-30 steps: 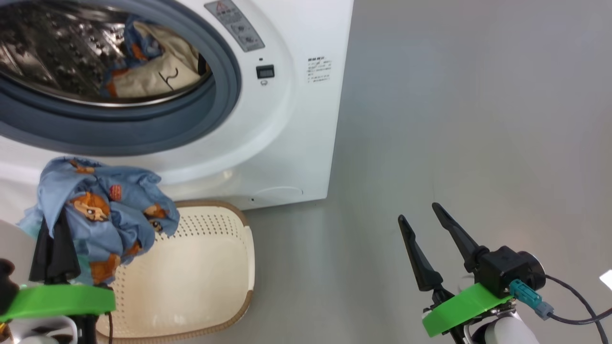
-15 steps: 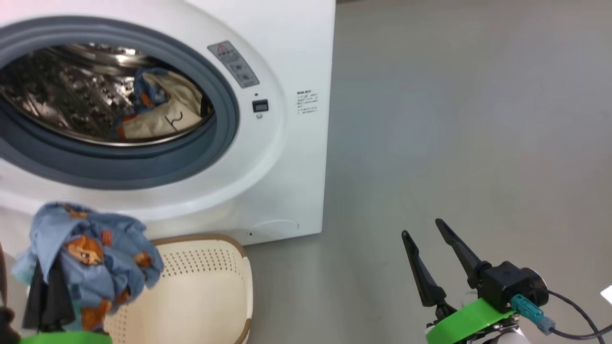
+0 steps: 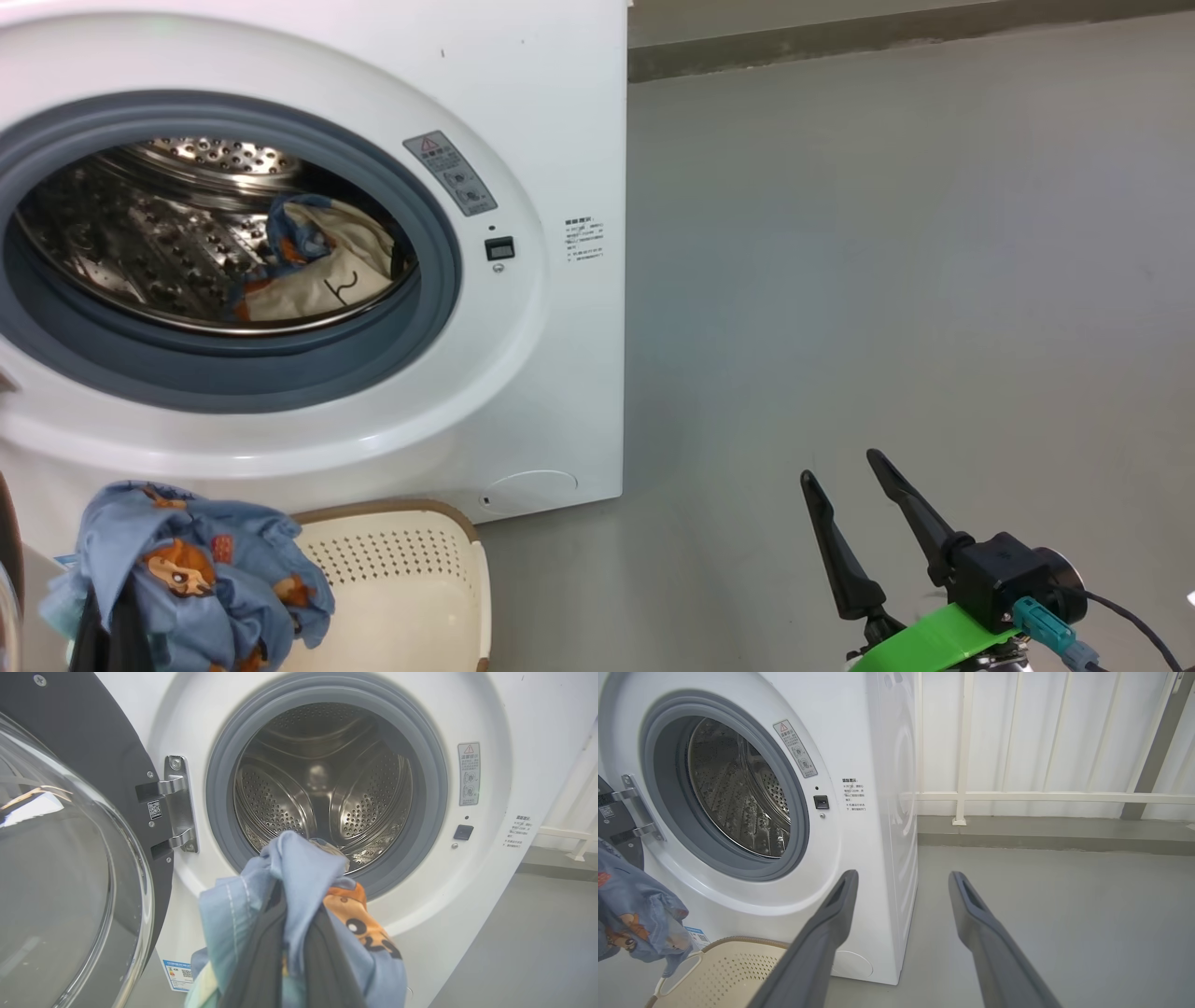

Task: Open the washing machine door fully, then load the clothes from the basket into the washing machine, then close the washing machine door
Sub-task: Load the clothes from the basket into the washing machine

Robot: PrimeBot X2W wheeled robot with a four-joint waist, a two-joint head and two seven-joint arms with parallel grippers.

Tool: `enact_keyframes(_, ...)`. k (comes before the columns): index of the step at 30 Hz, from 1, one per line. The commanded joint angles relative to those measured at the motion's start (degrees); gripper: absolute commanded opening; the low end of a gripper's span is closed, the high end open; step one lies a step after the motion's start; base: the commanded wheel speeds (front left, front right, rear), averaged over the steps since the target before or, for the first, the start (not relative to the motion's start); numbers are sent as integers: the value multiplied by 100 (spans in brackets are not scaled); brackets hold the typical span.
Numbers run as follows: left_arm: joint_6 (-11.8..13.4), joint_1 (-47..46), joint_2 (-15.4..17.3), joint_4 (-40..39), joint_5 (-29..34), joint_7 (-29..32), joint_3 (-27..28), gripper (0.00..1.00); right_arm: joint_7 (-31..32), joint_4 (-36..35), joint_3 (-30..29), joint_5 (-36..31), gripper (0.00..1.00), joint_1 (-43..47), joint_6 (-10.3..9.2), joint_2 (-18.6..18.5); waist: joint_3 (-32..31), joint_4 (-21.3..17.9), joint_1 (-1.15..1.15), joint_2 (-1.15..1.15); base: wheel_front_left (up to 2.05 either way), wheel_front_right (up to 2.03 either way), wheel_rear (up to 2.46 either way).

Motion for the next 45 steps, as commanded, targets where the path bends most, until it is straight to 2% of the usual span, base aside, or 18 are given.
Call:
enact_keyframes(1,36,-103,51,-179,50,-37,177,0,-28,-165,138,-38,100,-73,8,25,-8,12,0,0,0,0,0)
enact_keyframes(14,1,-165,9,-149,59,-37,172,0,-28,-181,117,-46,100,-54,8,24,59,25,0,0,0,0,0)
enact_keyframes(27,-108,-567,-7,-11,35,-37,127,0,-28,-257,81,-28,100,-135,8,24,534,124,0,0,0,0,0)
enact_keyframes(40,-234,-1526,63,309,-18,-37,196,0,-28,-394,50,-69,100,-371,8,24,1361,185,0,0,0,0,0)
enact_keyframes(45,-285,-2070,259,523,-32,-37,193,0,-28,-425,24,-94,100,-449,8,25,1615,151,0,0,0,0,0)
